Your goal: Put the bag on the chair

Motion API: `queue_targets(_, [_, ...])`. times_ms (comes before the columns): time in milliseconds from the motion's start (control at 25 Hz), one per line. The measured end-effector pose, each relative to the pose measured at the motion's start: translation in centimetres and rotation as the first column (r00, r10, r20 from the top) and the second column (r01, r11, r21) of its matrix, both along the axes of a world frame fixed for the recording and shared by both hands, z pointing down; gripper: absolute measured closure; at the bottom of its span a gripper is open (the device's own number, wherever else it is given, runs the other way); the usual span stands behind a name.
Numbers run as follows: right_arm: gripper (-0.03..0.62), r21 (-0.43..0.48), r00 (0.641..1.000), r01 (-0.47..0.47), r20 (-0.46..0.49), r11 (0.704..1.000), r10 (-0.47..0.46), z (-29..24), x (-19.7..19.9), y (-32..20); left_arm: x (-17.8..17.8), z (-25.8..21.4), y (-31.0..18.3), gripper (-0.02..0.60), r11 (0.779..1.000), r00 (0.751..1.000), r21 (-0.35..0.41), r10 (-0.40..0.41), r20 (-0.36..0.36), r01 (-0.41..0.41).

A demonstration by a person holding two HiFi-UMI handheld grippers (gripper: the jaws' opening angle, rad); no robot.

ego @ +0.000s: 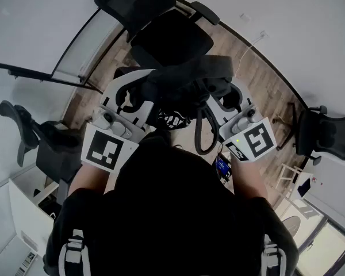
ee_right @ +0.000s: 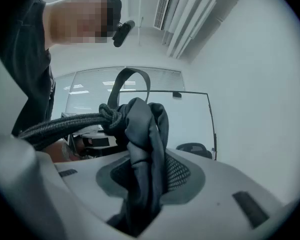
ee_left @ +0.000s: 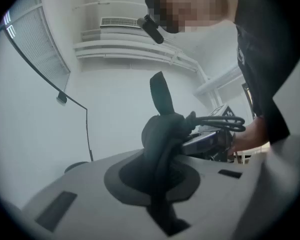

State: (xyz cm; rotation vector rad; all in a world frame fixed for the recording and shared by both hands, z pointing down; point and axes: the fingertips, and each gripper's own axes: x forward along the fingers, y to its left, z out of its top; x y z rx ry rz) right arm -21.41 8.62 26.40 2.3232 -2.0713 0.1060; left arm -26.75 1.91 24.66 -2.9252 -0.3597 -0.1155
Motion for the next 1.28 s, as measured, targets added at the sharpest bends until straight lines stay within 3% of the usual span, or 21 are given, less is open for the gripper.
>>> queue_targets(320, [0.471,0.008,1.000,-0.010,0.012,1.000,0.010,-0.3,-11.1,11.5,-11.1,0.0,12.0,0.551,1.000,0.999,-0.019,0.000,0.033,0.000])
queue_targets(480, [0.470,0.001,0.999,-0.032,-0.029,0.999,0.032,-0.7,-13.8,14.4,-13.9,0.0,15.0,0.551,1.000,1.000,-0.025,-0.012,0.023,0.012])
queue_targets(600, [0.462,-0.004,0.998,-0.050,-0.034,0.999,0.050,-0.5,-14.5,16.1,-14.7,0.1,16.8,0.551,0.999,1.000,-0.045,-0.020,0.018,0.021])
queue_targets(840, [0.461,-0.009,0.994,-0.086,-0.060,0.996,0.086,0.2,-14.3,17.8,-14.6,0.7,18.4,0.551,0.999,0.999,0.017,-0.041,-0.008,0.041])
queue_targets(1000, [0.459,-0.015,0.994,-0.090,-0.066,0.996,0.088,1.1,-14.4,17.8,-14.5,1.3,18.5,0.551,0.998,0.998,-0.034,-0.061,-0.016,0.061])
queue_targets(1280, [0.461,-0.007,0.994,-0.091,-0.054,0.996,0.091,1.6,-12.9,17.6,-12.9,2.0,18.5,0.551,0.999,1.000,-0.029,-0.022,-0.002,0.022])
